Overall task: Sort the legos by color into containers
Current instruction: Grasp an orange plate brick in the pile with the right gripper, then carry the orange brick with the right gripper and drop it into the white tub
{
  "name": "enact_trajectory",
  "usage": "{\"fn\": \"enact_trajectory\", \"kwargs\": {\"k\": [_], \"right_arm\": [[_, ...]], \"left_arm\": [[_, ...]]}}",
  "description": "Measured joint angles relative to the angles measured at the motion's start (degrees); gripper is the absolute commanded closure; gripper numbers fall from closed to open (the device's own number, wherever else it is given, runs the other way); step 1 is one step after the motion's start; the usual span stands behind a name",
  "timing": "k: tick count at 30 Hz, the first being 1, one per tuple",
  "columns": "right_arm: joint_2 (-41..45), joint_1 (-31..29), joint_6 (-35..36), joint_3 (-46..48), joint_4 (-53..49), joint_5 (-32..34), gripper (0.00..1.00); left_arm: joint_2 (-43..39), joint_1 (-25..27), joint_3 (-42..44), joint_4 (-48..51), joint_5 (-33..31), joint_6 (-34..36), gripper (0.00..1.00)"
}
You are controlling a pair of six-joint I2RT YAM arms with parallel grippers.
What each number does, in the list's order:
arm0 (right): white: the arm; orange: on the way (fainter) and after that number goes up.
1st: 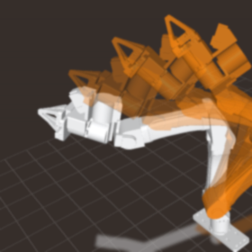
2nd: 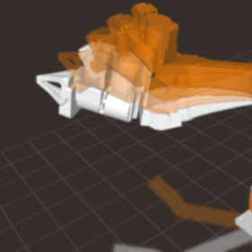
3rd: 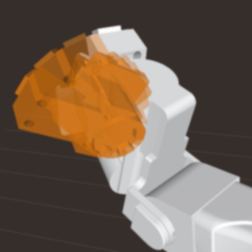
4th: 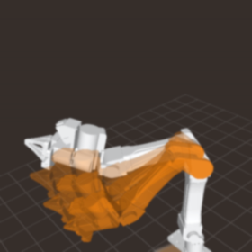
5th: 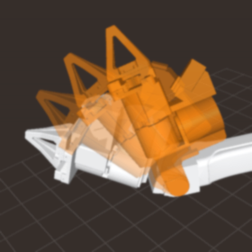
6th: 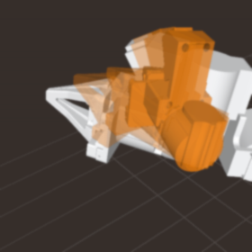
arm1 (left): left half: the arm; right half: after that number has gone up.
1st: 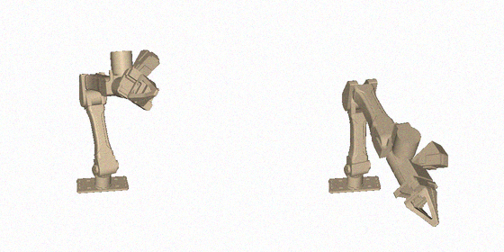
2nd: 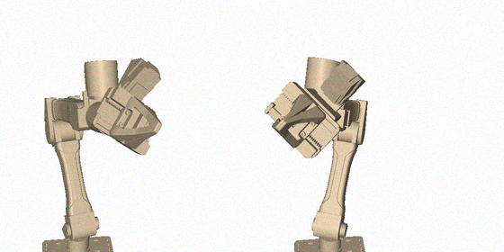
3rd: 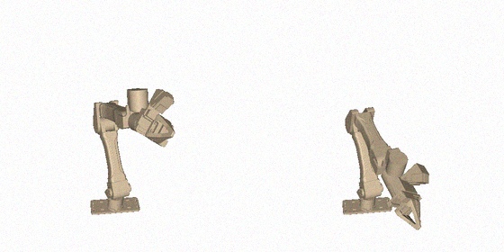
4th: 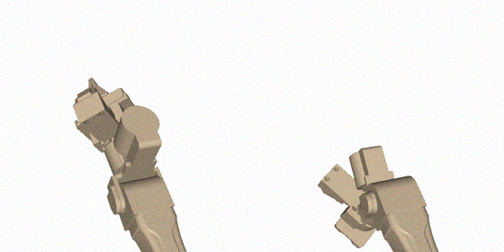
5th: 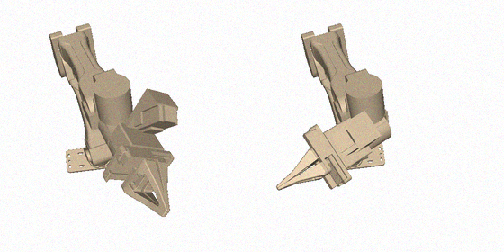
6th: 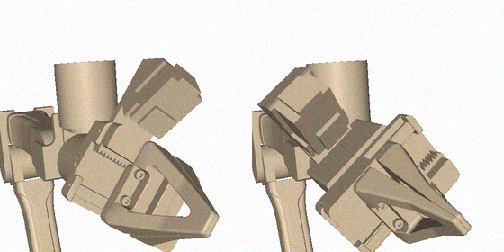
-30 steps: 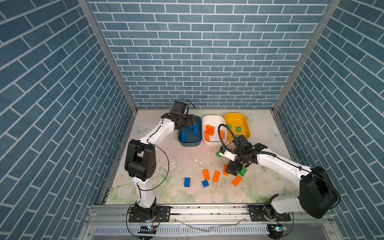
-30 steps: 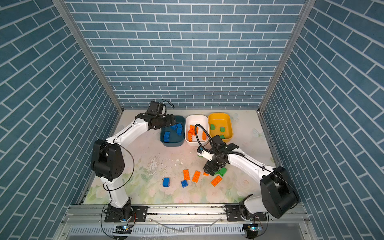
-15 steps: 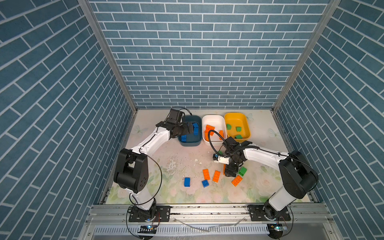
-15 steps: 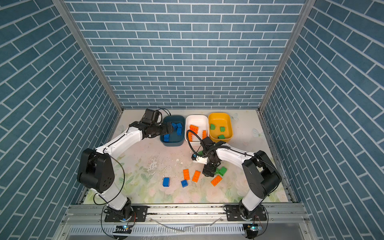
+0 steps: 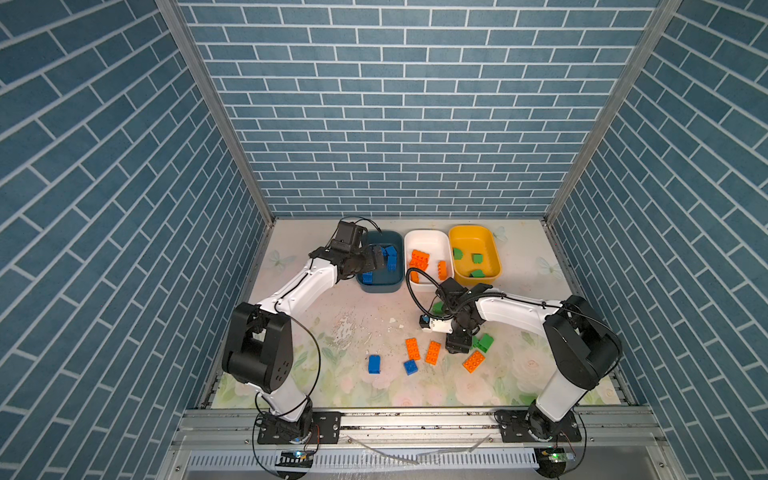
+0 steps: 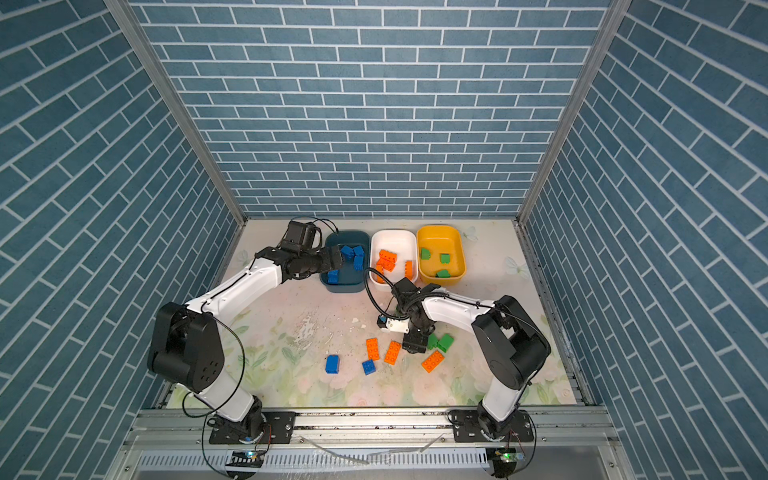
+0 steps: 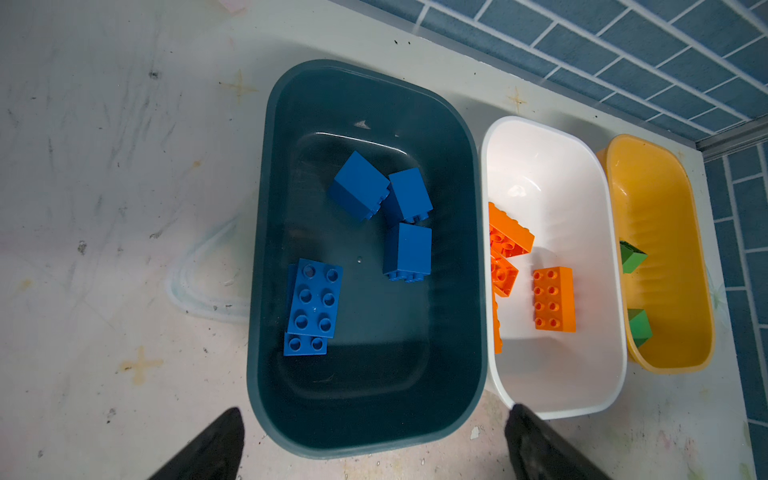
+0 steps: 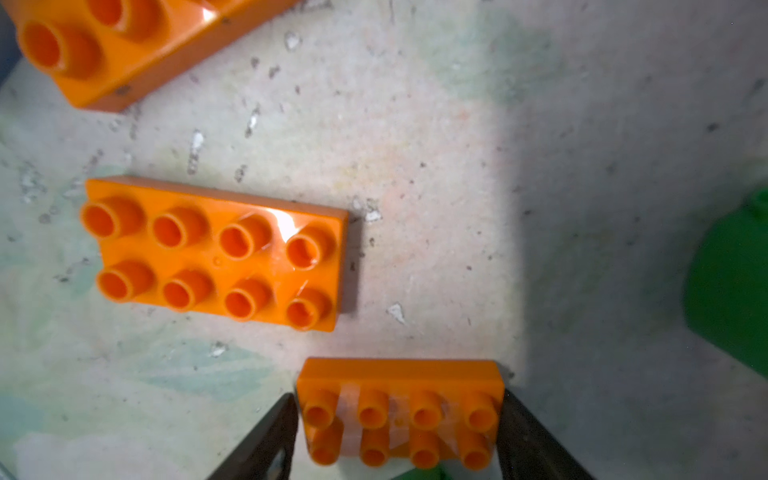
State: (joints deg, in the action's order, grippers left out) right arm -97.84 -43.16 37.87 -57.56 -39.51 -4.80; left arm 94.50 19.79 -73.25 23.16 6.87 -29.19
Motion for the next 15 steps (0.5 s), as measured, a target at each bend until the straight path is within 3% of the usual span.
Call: {"fn": "enact_trajectory", "kwargs": {"k": [15], "right_arm": [[2.25,-0.55,-1.51,0.31,1.68,1.14,0.5]], "left_arm": [[-0.72,0.0,1.88,-1.2,-2.08,-1.46,0.01]]}}
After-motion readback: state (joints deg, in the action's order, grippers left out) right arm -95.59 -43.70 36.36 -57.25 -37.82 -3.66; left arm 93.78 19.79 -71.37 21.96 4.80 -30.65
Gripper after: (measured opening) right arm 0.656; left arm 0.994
